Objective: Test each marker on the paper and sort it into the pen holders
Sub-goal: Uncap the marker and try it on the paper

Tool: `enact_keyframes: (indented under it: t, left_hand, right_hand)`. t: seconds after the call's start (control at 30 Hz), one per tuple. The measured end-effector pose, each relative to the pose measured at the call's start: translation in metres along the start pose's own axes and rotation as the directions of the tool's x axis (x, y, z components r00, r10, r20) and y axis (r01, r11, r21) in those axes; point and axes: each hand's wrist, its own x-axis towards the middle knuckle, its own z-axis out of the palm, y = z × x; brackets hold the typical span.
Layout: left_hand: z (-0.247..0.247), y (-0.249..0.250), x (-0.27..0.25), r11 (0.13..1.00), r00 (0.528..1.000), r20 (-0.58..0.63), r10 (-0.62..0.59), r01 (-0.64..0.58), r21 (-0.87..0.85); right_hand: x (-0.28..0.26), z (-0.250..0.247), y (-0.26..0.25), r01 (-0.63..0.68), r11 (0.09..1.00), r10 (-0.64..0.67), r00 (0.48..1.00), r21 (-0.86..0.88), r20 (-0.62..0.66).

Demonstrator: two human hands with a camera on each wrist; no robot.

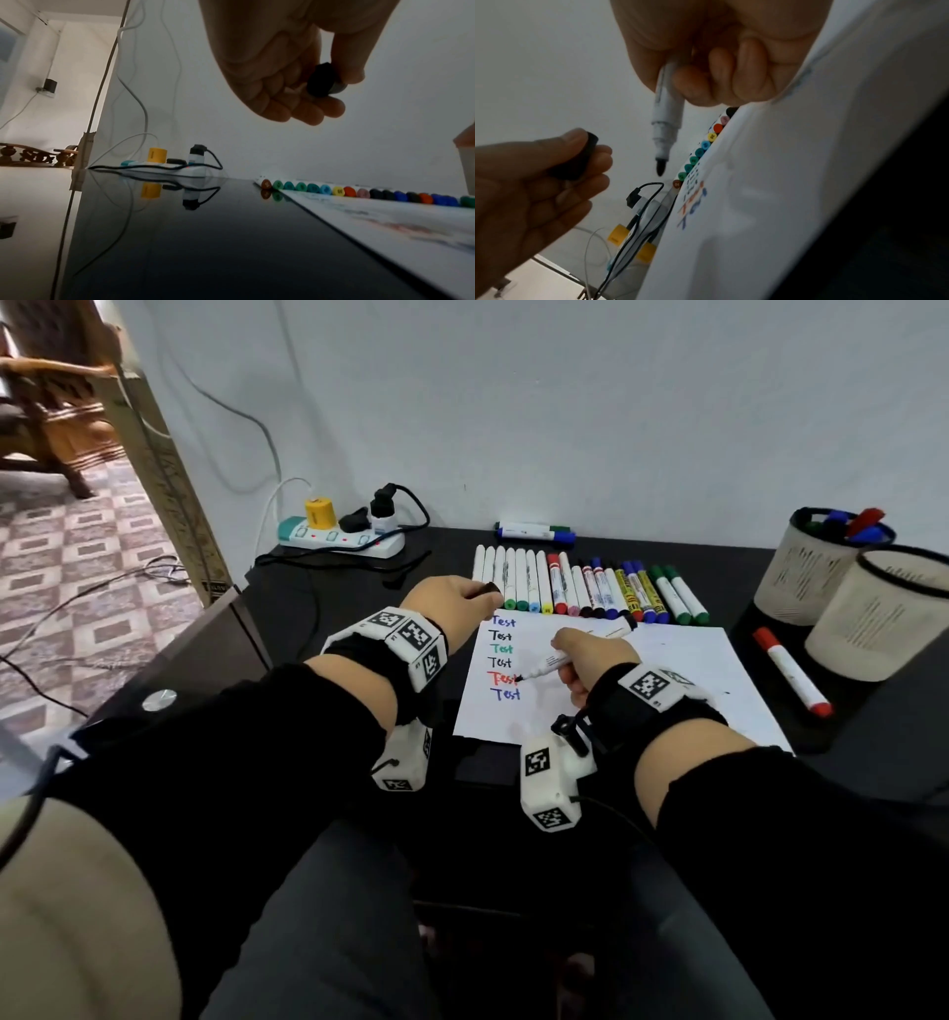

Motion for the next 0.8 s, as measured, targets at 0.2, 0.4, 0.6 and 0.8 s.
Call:
enact_keyframes:
  t: [0.2,0.4,0.6,0.8]
  left_hand:
    - [0.003,-0.001,0.003,0.999,1.0,0.011,0.026,-0.026,0.034]
    - [0.007,-0.002,0.004,0.999,0.999,0.024,0.028,-0.029,0.042]
    - [0.006,-0.008,0.007,1.0,1.0,0.002,0.019,-0.019,0.005]
    - [0.008,-0.008,0.005,1.0,1.0,0.001,0.016,-0.016,0.003]
  right_hand:
    - [-0.002,0.008,0.007,0.08,0.994,-0.077,0.996,-0.072,0.044]
    - [-0.007,0.008,0.009,0.153,0.97,-0.139,0.987,-0.187,0.085]
    - [-0.007,0.011,0.011,0.237,0.93,-0.216,0.971,-0.282,0.101]
    - [-0.012,0.013,0.01,0.301,0.871,-0.268,0.953,-0.387,0.138]
